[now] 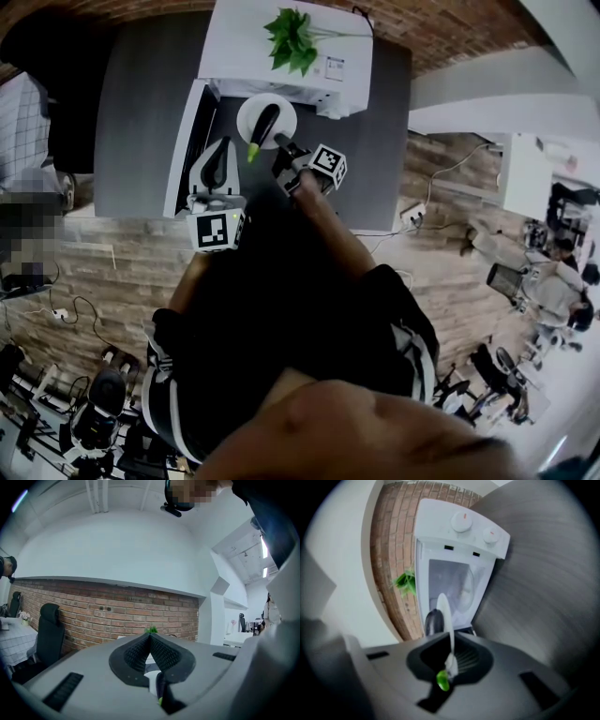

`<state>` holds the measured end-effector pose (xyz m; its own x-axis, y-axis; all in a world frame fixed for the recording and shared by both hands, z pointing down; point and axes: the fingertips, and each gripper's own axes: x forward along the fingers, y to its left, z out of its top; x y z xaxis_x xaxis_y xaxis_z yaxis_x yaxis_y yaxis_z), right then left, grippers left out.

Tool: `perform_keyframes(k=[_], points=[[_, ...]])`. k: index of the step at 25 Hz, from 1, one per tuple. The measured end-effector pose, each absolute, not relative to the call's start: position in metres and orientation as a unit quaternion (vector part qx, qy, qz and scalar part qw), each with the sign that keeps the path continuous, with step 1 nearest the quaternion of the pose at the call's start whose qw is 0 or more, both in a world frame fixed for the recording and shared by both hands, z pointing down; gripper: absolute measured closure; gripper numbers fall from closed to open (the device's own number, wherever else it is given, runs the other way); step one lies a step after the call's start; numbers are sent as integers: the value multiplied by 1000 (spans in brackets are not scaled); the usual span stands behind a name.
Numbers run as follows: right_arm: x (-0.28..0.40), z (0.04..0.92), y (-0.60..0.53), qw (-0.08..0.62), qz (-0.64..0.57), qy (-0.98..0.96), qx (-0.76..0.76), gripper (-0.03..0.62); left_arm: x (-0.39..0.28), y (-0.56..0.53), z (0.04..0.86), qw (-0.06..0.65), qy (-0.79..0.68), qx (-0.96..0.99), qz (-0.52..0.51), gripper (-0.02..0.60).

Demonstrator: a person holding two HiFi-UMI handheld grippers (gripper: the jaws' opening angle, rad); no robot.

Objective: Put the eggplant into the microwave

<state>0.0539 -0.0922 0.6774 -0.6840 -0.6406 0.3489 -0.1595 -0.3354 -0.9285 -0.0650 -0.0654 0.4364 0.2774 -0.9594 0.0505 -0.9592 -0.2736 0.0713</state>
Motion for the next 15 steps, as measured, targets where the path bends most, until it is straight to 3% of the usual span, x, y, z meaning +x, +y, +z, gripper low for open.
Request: perform_keyframes(k=[15], points=[[47,712,-140,170,-730,544,-378,555,-68,-89,445,54,-595,802,4,546]])
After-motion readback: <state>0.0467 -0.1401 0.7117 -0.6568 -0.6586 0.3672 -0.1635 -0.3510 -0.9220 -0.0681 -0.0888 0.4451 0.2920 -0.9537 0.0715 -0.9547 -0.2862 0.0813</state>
